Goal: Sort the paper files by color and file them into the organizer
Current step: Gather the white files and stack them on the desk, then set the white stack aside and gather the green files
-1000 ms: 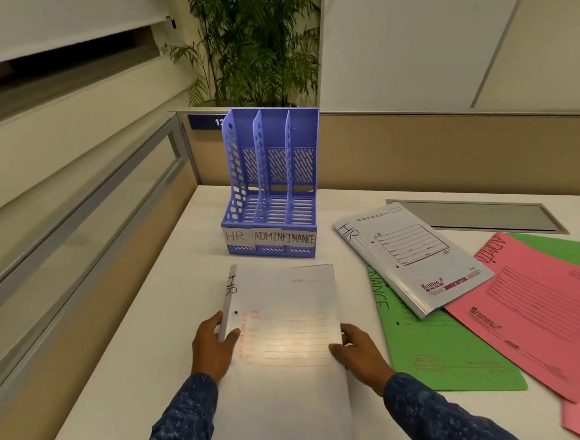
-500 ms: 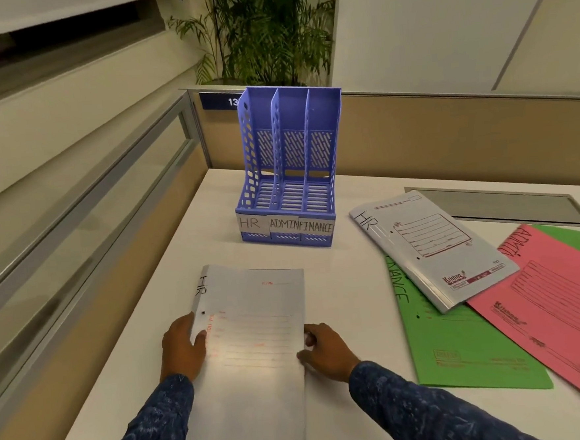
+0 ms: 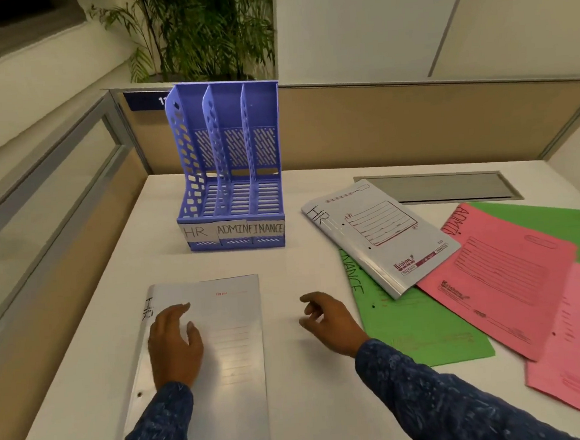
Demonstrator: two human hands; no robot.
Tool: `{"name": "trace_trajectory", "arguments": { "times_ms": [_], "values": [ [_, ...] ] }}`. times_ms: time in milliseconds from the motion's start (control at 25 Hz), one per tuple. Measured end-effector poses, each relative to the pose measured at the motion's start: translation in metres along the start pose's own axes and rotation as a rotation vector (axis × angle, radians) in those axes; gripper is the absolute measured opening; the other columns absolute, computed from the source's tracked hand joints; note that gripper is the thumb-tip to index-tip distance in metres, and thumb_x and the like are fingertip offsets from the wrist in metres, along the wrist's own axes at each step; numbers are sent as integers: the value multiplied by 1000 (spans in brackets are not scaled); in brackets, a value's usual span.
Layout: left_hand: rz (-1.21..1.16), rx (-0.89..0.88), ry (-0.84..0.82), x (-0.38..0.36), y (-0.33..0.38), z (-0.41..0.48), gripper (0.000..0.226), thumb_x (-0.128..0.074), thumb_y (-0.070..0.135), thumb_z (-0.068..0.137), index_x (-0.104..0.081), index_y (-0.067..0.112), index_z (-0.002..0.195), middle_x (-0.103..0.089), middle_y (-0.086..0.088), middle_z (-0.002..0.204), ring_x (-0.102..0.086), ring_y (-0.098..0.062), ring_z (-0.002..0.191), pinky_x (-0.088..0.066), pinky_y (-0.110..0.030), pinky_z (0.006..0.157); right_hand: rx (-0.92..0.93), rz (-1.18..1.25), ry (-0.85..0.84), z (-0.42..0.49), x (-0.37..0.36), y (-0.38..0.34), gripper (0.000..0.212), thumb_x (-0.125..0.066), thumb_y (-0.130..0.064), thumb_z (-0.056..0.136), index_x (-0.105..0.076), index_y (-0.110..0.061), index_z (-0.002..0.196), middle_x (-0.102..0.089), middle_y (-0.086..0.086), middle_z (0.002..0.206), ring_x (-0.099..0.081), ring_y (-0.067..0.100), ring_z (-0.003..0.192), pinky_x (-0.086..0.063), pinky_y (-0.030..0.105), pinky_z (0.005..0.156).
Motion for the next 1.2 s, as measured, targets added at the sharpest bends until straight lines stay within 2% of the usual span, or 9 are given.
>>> {"name": "trace_trajectory", "arguments": {
  "times_ms": [240,360,480,600,720,800,960,1120,1200],
  "values": [
    [-103,-251,-440,-121,132,2,34,-61,9,90,-58,18,123,-61,3,116,-59,-18,103,-50,-35,94,-125,-57,269,11,132,64,33,-68,-16,88,-60,-12,119,-62,4,100,-58,18,89,-46,19,74],
    [-123,-243,-661,-179,184,-3,42,-62,14,90,-52,18,131,-57,1,120,-55,-18,110,-46,-37,99,-201,-123,353,11,187,108,39,-68,-18,89,-57,-9,125,-59,8,111,-55,18,97,-42,23,82],
    [-169,-155,-771,-224,225,-12,53,-65,17,90,-43,13,138,-52,-7,131,-51,-23,120,-42,-37,103,-282,-192,386,14,228,149,51,-70,-19,87,-51,-6,132,-53,13,127,-50,26,117,-39,31,97],
    [-230,-20,-778,-257,246,-19,68,-68,20,89,-33,10,146,-43,-11,144,-40,-27,133,-35,-43,113,-366,-218,389,23,261,182,66,-73,-25,84,-42,-7,139,-44,14,140,-42,30,128,-36,39,106],
    [-227,115,-714,-276,251,-18,81,-69,29,87,-22,12,151,-33,-10,153,-29,-29,141,-27,-44,117,-416,-200,406,35,289,206,69,-76,-27,80,-42,-7,137,-45,16,139,-45,30,125,-39,41,103],
    [-234,207,-674,-283,250,-16,84,-71,35,85,-21,15,151,-34,-10,153,-32,-30,140,-29,-44,115,-434,-180,385,41,295,217,69,-77,-31,80,-43,-7,135,-48,16,137,-48,31,122,-42,41,100],
    [-237,319,-636,-295,251,-12,90,-72,41,83,-20,16,152,-33,-13,153,-36,-32,138,-31,-47,115,-411,-277,337,50,293,230,76,-73,-46,79,-40,-14,140,-47,11,137,-47,32,125,-40,52,105],
    [-233,368,-573,-297,258,-8,92,-74,40,81,-21,14,152,-32,-12,154,-35,-31,140,-31,-45,115,-433,-251,339,56,298,238,67,-70,-52,81,-48,-17,134,-54,11,124,-51,33,118,-43,53,101],
    [-256,375,-539,-293,261,-8,93,-75,36,81,-19,12,151,-32,-13,154,-36,-30,139,-33,-43,115,-433,-105,320,58,298,242,52,-68,-46,85,-58,-10,121,-64,12,116,-61,32,105,-51,48,90]
  ]
}}
Point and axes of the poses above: each hand's wrist, its own z-axis towards the middle knuckle, its own x-axis out of the back of the hand, y = z × x, the point moved 7 cm from there along z, towards the middle knuckle
